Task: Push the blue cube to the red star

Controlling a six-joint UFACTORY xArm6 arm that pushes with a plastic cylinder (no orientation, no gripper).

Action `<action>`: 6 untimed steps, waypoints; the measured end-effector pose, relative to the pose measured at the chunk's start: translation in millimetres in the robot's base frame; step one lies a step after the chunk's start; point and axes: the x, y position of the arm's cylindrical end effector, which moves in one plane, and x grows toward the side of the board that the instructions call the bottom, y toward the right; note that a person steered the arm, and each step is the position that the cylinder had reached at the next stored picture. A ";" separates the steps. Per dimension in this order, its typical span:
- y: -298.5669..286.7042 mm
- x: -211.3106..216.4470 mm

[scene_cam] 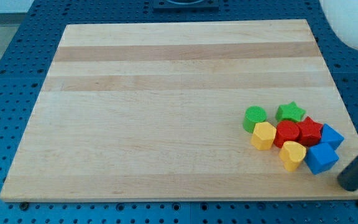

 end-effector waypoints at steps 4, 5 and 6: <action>-8.7 -11.3; -27.5 -15.7; -46.5 -26.6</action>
